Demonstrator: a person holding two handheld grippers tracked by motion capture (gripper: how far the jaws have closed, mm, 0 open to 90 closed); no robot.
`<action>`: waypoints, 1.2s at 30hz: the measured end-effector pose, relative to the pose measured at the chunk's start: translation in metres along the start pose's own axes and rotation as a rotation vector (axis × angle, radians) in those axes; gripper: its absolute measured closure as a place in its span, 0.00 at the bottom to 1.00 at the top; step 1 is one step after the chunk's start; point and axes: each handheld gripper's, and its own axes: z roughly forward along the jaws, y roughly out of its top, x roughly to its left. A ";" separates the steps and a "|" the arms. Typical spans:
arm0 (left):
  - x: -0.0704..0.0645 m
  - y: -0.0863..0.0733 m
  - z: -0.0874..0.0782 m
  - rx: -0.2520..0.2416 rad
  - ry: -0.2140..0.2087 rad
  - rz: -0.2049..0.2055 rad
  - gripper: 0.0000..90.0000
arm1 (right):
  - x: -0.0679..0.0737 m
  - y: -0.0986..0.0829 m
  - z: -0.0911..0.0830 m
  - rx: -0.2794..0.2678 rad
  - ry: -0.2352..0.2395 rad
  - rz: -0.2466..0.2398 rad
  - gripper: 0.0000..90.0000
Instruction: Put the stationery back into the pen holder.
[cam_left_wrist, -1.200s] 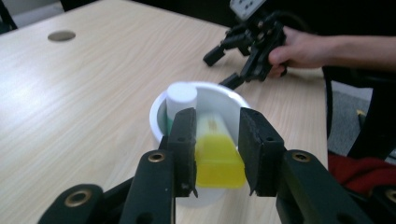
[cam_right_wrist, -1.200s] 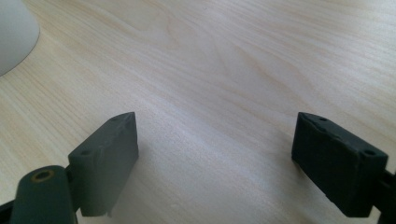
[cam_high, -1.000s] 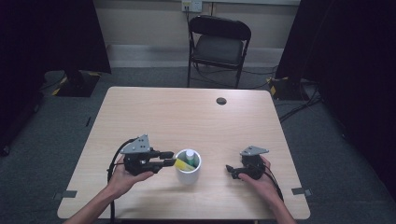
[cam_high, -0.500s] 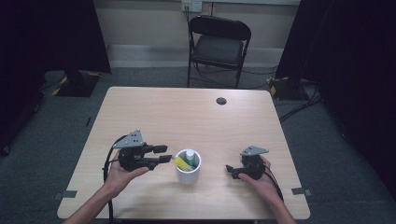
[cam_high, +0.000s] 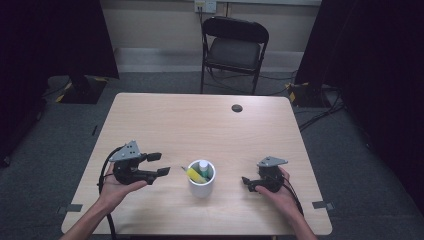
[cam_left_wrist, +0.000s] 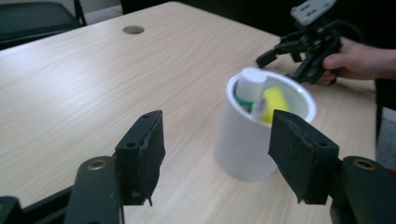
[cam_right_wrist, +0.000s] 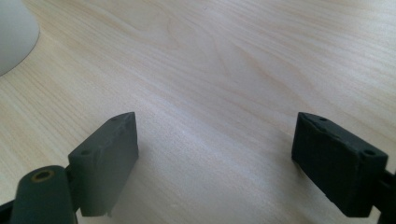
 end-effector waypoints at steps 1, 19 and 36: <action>0.002 -0.003 0.000 0.011 0.007 -0.004 0.38 | 0.000 0.000 0.000 0.000 0.001 0.000 0.15; 0.048 -0.052 0.014 0.200 0.177 -0.118 0.21 | 0.000 0.000 0.000 0.000 0.000 0.000 0.15; 0.069 -0.088 0.027 0.292 0.289 -0.092 0.01 | 0.000 0.000 0.000 0.000 0.000 0.000 0.15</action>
